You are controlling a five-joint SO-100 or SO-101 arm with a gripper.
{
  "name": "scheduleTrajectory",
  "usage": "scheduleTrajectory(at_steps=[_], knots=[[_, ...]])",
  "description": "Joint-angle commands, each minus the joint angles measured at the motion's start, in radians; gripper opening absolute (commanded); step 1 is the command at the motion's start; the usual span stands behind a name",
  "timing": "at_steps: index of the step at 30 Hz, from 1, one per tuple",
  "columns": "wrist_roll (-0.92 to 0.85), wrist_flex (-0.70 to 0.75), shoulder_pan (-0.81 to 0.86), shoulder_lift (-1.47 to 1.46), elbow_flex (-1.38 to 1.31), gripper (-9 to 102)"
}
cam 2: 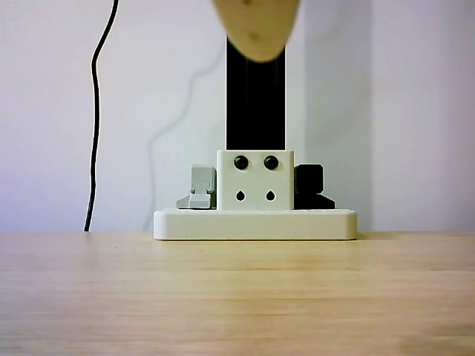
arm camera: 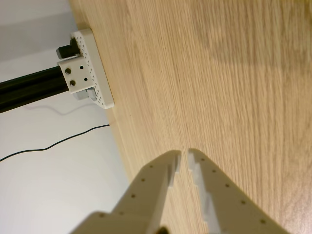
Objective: Grasp a peg and put it in the crate.
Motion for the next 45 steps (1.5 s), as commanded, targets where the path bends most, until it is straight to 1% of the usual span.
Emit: scheduleTrajectory(at_steps=[1, 24, 28, 31, 37, 41, 45], knots=[[0.011, 0.000, -0.009, 0.020, 0.002, -1], [0.008, -0.009, -0.014, 0.015, 0.002, -1], [-0.008, -0.011, -0.014, -0.046, -0.026, -1], [-0.132, -0.012, 0.003, -0.181, -0.084, -1], [-0.541, -0.011, 0.034, -0.554, -0.281, -1], [-0.778, -0.009, 0.150, -0.792, -0.457, -1], [-0.971, -0.014, 0.341, -0.968, -0.644, -1]])
